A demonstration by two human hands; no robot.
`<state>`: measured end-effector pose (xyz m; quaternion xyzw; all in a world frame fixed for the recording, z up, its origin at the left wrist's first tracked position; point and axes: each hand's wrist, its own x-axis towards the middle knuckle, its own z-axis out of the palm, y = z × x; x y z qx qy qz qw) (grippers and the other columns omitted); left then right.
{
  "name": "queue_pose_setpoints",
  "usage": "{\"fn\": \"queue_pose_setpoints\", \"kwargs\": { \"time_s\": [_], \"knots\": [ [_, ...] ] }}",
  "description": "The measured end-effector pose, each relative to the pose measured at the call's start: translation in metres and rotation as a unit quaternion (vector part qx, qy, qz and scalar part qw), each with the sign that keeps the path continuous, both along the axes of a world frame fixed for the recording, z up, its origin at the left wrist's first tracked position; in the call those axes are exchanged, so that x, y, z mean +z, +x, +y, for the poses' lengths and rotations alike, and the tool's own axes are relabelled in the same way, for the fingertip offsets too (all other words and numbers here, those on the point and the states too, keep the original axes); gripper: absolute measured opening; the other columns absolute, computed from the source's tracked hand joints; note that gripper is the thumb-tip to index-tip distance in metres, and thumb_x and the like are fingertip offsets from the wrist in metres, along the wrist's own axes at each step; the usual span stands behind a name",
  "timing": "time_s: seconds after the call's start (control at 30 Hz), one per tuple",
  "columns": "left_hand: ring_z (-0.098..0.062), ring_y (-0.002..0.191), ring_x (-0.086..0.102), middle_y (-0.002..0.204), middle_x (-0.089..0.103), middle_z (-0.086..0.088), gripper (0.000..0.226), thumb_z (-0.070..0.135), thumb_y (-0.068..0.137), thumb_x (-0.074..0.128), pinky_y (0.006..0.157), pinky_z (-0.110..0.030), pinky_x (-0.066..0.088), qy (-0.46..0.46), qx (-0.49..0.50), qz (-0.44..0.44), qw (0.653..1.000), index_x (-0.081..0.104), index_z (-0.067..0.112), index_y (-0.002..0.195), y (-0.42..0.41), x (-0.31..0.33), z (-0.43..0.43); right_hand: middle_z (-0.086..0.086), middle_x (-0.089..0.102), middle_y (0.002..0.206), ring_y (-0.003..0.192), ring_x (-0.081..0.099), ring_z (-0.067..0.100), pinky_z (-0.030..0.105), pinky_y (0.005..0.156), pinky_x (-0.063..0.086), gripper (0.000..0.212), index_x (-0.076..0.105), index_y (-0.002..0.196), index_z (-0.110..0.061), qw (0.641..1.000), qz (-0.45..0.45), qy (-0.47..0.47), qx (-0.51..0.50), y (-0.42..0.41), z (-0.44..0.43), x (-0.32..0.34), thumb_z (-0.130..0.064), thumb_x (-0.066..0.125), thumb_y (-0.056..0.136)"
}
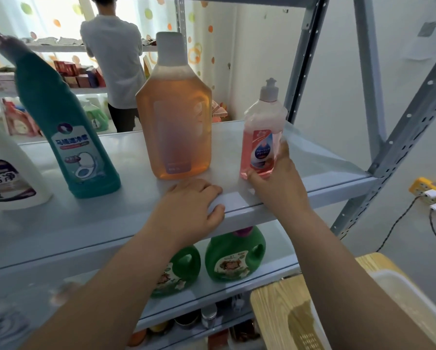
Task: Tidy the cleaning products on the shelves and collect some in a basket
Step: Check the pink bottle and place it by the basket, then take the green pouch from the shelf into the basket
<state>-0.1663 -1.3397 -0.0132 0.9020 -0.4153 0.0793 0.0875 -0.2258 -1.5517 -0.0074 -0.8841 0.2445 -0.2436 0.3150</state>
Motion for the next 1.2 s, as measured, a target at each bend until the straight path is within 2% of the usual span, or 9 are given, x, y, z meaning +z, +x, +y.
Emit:
{"fn": "queue_pose_setpoints", "kwargs": {
  "time_s": [0.07, 0.17, 0.3, 0.4, 0.53, 0.73, 0.8, 1.0, 1.2],
  "knots": [
    [-0.015, 0.118, 0.061, 0.133, 0.065, 0.004, 0.060, 0.056, 0.096, 0.028, 0.098, -0.033, 0.049, -0.003, 0.015, -0.045, 0.999, 0.059, 0.027, 0.138, -0.008, 0.000, 0.004, 0.010, 0.051, 0.148, 0.137, 0.049, 0.031, 0.053, 0.115, 0.042, 0.082, 0.027, 0.157, -0.015, 0.997, 0.012, -0.078, -0.007, -0.021, 0.013, -0.013, -0.050, 0.062, 0.092],
    [-0.024, 0.122, 0.064, 0.134, 0.068, -0.006, 0.056, 0.047, 0.099, 0.034, 0.104, -0.041, 0.050, -0.018, 0.025, -0.124, 0.992, 0.064, 0.018, 0.136, -0.028, -0.015, 0.017, 0.014, 0.053, 0.150, 0.146, 0.042, 0.034, 0.055, 0.124, 0.026, 0.054, 0.053, 0.144, -0.006, 0.979, -0.081, -0.165, 0.092, -0.061, 0.042, -0.049, -0.033, 0.045, 0.098],
    [-0.033, 0.141, 0.049, 0.152, 0.053, -0.014, 0.054, 0.031, 0.099, 0.042, 0.118, -0.053, 0.036, -0.070, 0.009, -0.172, 0.983, 0.052, 0.012, 0.148, -0.061, -0.052, 0.045, 0.011, 0.066, 0.133, 0.134, 0.055, 0.027, 0.042, 0.116, 0.042, 0.034, 0.074, 0.114, -0.007, 0.916, -0.146, -0.184, 0.324, -0.100, 0.077, -0.106, -0.008, 0.053, 0.088],
    [-0.035, 0.149, 0.037, 0.157, 0.047, -0.013, 0.048, 0.026, 0.102, 0.040, 0.122, -0.056, 0.029, -0.085, -0.009, -0.190, 0.978, 0.052, 0.014, 0.147, -0.081, -0.073, 0.075, 0.012, 0.067, 0.130, 0.129, 0.059, 0.028, 0.039, 0.113, 0.044, 0.034, 0.073, 0.119, -0.007, 0.914, -0.080, -0.169, 0.359, -0.099, 0.094, -0.132, -0.008, 0.061, 0.087],
    [-0.034, 0.140, 0.050, 0.146, 0.059, -0.011, 0.049, 0.032, 0.096, 0.051, 0.116, -0.055, 0.039, -0.021, 0.074, -0.111, 0.991, 0.061, 0.015, 0.141, -0.107, -0.098, 0.121, 0.013, 0.070, 0.123, 0.119, 0.061, 0.028, 0.030, 0.110, 0.039, 0.043, 0.072, 0.123, -0.006, 0.887, -0.006, -0.190, 0.421, -0.077, 0.119, -0.146, -0.007, 0.080, 0.081],
    [-0.027, 0.116, 0.067, 0.125, 0.072, -0.004, 0.050, 0.041, 0.089, 0.055, 0.097, -0.042, 0.053, 0.009, 0.259, 0.082, 0.962, 0.070, 0.016, 0.130, -0.150, -0.127, 0.222, 0.010, 0.071, 0.109, 0.100, 0.067, 0.031, 0.041, 0.089, 0.058, 0.031, 0.072, 0.116, -0.008, 0.814, 0.060, -0.194, 0.544, -0.053, 0.212, -0.153, -0.012, 0.073, 0.085],
    [-0.022, 0.111, 0.068, 0.120, 0.073, -0.001, 0.051, 0.044, 0.088, 0.054, 0.094, -0.039, 0.054, 0.000, 0.310, 0.109, 0.944, 0.070, 0.017, 0.128, -0.170, -0.135, 0.262, 0.009, 0.071, 0.114, 0.106, 0.065, 0.029, 0.042, 0.092, 0.056, 0.033, 0.070, 0.122, -0.008, 0.786, 0.083, -0.206, 0.576, -0.052, 0.256, -0.154, -0.017, 0.068, 0.090],
    [-0.017, 0.129, 0.055, 0.142, 0.060, 0.008, 0.058, 0.054, 0.098, 0.044, 0.108, -0.039, 0.044, 0.001, 0.449, 0.163, 0.879, 0.050, 0.029, 0.149, -0.245, -0.159, 0.398, 0.005, 0.067, 0.126, 0.117, 0.059, 0.025, 0.040, 0.098, 0.052, 0.041, 0.063, 0.134, -0.015, 0.693, 0.121, -0.254, 0.664, -0.072, 0.411, -0.156, -0.030, 0.054, 0.097],
    [-0.018, 0.132, 0.053, 0.145, 0.057, 0.008, 0.059, 0.055, 0.099, 0.045, 0.108, -0.036, 0.042, -0.025, 0.544, 0.160, 0.823, 0.046, 0.030, 0.152, -0.318, -0.172, 0.519, -0.003, 0.058, 0.142, 0.131, 0.048, 0.015, 0.029, 0.102, 0.043, 0.047, 0.052, 0.146, -0.025, 0.615, 0.133, -0.274, 0.728, -0.108, 0.565, -0.168, -0.036, 0.051, 0.100]
  ]
}}
